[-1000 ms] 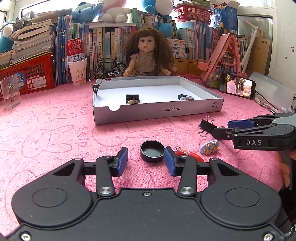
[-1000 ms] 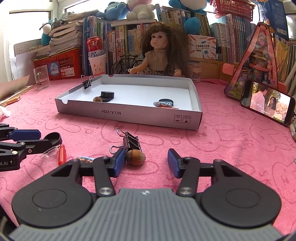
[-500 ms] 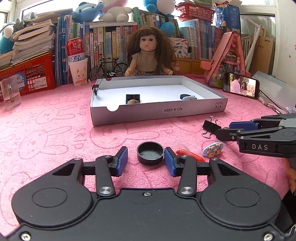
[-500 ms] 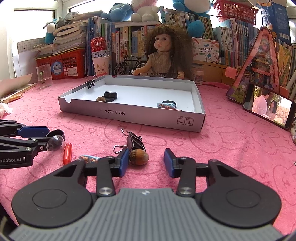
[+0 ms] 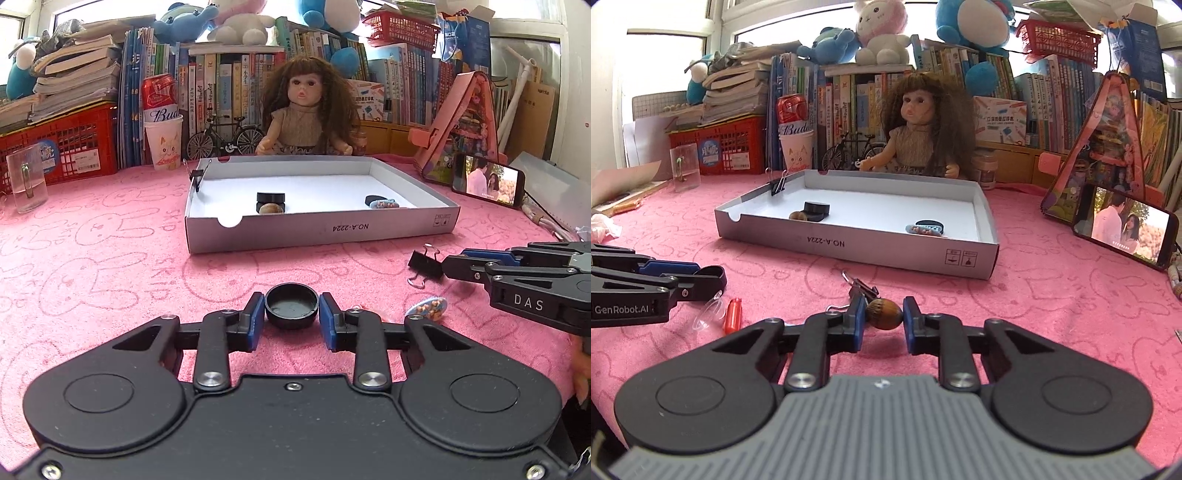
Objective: Organize rigid objects
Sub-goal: 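Carry the cap and acorn into the tray while both grippers open to release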
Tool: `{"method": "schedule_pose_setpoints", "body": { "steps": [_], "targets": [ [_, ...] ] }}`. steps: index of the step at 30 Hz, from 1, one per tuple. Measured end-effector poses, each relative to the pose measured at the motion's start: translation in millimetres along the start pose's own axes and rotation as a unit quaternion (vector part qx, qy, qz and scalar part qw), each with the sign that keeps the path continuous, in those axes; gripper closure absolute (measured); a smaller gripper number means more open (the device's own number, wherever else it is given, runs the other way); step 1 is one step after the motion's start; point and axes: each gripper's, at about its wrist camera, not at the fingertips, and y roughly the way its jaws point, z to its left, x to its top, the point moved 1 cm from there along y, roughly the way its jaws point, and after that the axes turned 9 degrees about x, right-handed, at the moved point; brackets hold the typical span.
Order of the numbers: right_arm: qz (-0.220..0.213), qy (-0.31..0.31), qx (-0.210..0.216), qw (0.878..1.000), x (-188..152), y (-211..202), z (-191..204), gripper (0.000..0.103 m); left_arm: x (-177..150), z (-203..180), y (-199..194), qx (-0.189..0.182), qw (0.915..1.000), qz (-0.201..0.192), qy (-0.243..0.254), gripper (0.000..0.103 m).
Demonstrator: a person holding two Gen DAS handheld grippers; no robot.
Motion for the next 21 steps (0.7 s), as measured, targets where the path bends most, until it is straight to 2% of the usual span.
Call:
{"method": "schedule_pose_setpoints", "body": {
  "steps": [21],
  "targets": [
    [-0.025, 0.057, -0.035, 0.997, 29.5, 1.8, -20.4, 0.077, 32.7, 5.4, 4.3, 0.007, 0.9994, -0.022, -0.025, 0.073]
  ]
}}
